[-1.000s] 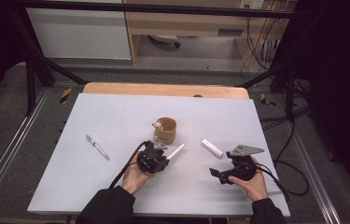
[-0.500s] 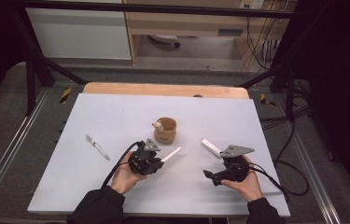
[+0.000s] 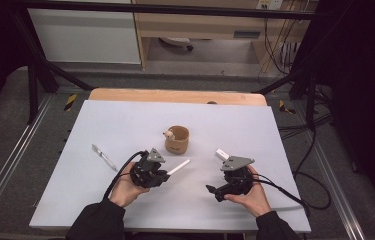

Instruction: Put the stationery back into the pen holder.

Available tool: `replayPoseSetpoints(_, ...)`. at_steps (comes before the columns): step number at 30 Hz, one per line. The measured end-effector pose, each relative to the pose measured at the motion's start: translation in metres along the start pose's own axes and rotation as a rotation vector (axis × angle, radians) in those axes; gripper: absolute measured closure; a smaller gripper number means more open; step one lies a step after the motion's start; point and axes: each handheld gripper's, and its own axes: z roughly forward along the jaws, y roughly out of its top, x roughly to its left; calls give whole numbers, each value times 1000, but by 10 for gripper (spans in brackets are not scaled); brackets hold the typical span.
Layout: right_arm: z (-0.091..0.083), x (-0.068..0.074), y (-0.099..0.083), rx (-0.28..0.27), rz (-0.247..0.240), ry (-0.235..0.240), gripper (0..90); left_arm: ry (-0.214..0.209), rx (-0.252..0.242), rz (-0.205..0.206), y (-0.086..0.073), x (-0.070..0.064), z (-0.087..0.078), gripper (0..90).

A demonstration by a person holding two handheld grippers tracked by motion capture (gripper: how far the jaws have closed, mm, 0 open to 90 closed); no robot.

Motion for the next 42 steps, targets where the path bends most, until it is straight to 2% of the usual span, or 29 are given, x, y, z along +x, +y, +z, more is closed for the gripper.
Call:
replayPoseSetpoints(11,12,17,19,17,-115,-12,22,-12,25,31,1,1,-5,785)
replayPoseSetpoints(20,18,30,34,22,-231,-19,40,-16,47,53,3,1,-8,785)
replayPoseSetpoints(33,23,45,51,49,-420,-29,85,-21,81,118,19,-7,-13,786)
replayPoseSetpoints(34,23,46,53,47,-446,-30,95,-22,81,121,20,-7,-13,785)
replayPoseSetpoints(36,23,47,53,46,-456,-27,103,-23,81,126,22,-9,-14,785)
replayPoseSetpoints(42,23,51,56,41,-555,-24,156,-31,90,142,27,-13,-13,786)
